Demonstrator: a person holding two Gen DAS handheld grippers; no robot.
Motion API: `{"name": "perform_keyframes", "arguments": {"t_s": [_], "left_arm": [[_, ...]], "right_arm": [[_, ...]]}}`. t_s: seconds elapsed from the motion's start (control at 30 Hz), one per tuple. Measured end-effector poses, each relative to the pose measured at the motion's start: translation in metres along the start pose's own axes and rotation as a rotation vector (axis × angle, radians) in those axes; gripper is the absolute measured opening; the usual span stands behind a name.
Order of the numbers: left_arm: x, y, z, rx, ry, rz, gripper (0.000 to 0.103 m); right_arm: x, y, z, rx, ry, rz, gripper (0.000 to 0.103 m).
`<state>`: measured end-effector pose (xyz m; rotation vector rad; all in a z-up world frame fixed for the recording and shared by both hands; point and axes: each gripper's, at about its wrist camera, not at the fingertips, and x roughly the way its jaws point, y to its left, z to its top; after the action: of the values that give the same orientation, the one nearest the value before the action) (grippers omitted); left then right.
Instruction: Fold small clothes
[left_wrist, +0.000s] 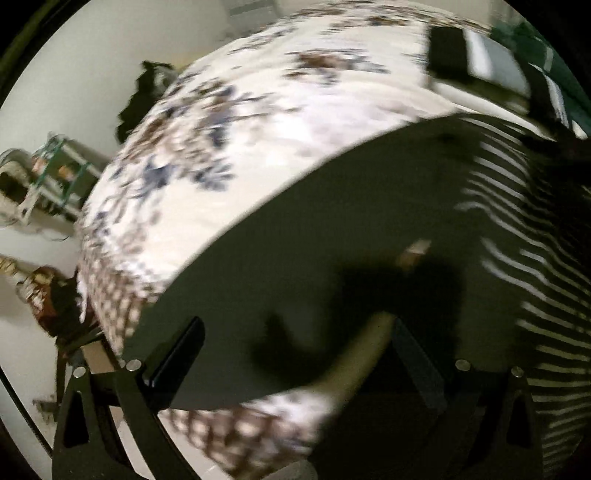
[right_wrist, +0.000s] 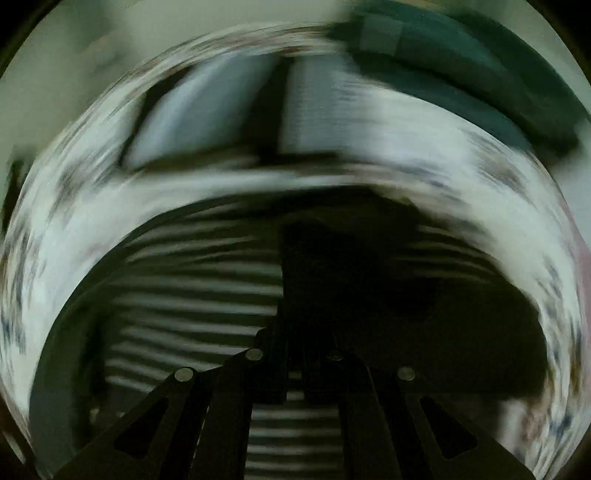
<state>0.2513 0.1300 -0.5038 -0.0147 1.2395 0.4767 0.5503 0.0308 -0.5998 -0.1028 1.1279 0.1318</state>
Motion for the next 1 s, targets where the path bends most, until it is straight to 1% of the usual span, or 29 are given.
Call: {"name": "perform_keyframes", "arguments": {"t_s": [0.07,0.1,0.13,0.17,0.2,0.23,0.27,0.3,0.33,0.37,0.4,0.43,0.47,0.5,0.53,0.6,0.67,0.7,0.77,0.8,0.83,0.87,0.9,0.97,1.0], "left_arm": [[0.004,0.02,0.001,-0.02,0.002,0.022,0.103],[0.005,0.025,0.001,-0.025,0.004,0.026,0.103],[0.008,0.032,0.001,-0.031,0.008,0.032,0.103],[0.01,0.036,0.002,-0.035,0.01,0.034,0.103],[0.011,0.038,0.003,-0.035,0.013,0.034,0.103],[0.014,0.04,0.004,-0.035,0.018,0.03,0.103],[0.014,0.04,0.005,-0.036,0.018,0.024,0.103],[0.014,0.039,0.006,-0.037,0.014,0.013,0.103],[0.013,0.038,0.008,-0.035,0.009,0.003,0.103],[0.012,0.034,0.01,-0.028,0.002,-0.01,0.103],[0.011,0.03,0.014,-0.019,0.0,-0.025,0.103],[0.01,0.025,0.018,-0.007,-0.005,-0.046,0.103],[0.008,0.018,0.022,0.005,-0.01,-0.064,0.103],[0.005,0.007,0.03,0.031,-0.022,-0.095,0.103],[0.002,-0.003,0.037,0.058,-0.034,-0.122,0.103],[-0.008,-0.036,0.056,0.145,-0.074,-0.199,0.103],[-0.016,-0.07,0.073,0.238,-0.096,-0.274,0.103],[-0.019,-0.093,0.082,0.301,-0.105,-0.319,0.103],[-0.025,-0.138,0.097,0.409,-0.111,-0.398,0.103],[-0.028,-0.16,0.103,0.456,-0.105,-0.44,0.103],[-0.031,-0.189,0.111,0.51,-0.095,-0.493,0.103],[-0.033,-0.209,0.115,0.542,-0.083,-0.533,0.103],[-0.035,-0.24,0.121,0.588,-0.065,-0.592,0.102],[-0.037,-0.285,0.127,0.651,-0.026,-0.652,0.102],[-0.039,-0.316,0.129,0.701,-0.005,-0.691,0.101]], "right_arm": [[0.007,0.061,0.002,-0.11,0.006,0.02,0.005],[0.01,0.088,-0.001,-0.152,0.014,0.016,0.005],[0.013,0.102,-0.005,-0.173,0.024,0.009,0.005],[0.017,0.113,-0.011,-0.174,0.038,0.005,0.005],[0.02,0.114,-0.014,-0.169,0.057,0.009,0.007],[0.024,0.112,-0.018,-0.156,0.096,0.035,0.009],[0.027,0.106,-0.02,-0.132,0.151,0.084,0.01],[0.027,0.093,-0.025,-0.084,0.213,0.151,0.016],[0.025,0.078,-0.031,-0.027,0.247,0.206,0.026],[0.017,0.056,-0.042,0.059,0.27,0.278,0.033],[0.01,0.032,-0.048,0.132,0.28,0.332,0.041],[0.004,0.007,-0.058,0.212,0.288,0.373,0.044],[-0.004,-0.022,-0.074,0.307,0.298,0.394,0.045],[-0.011,-0.056,-0.092,0.411,0.303,0.396,0.049],[-0.017,-0.086,-0.109,0.497,0.303,0.382,0.05],[-0.027,-0.153,-0.151,0.701,0.296,0.333,0.05],[-0.036,-0.211,-0.193,0.896,0.252,0.308,0.05],[-0.039,-0.242,-0.215,1.001,0.219,0.305,0.05],[-0.04,-0.285,-0.252,1.183,0.144,0.338,0.05],[-0.039,-0.303,-0.272,1.279,0.089,0.38,0.05],[-0.037,-0.318,-0.288,1.357,0.04,0.423,0.05],[-0.032,-0.329,-0.306,1.445,-0.021,0.478,0.05],[-0.027,-0.334,-0.317,1.499,-0.054,0.504,0.05],[-0.015,-0.344,-0.335,1.585,-0.098,0.543,0.05],[-0.007,-0.342,-0.338,1.612,-0.109,0.55,0.05]]}}
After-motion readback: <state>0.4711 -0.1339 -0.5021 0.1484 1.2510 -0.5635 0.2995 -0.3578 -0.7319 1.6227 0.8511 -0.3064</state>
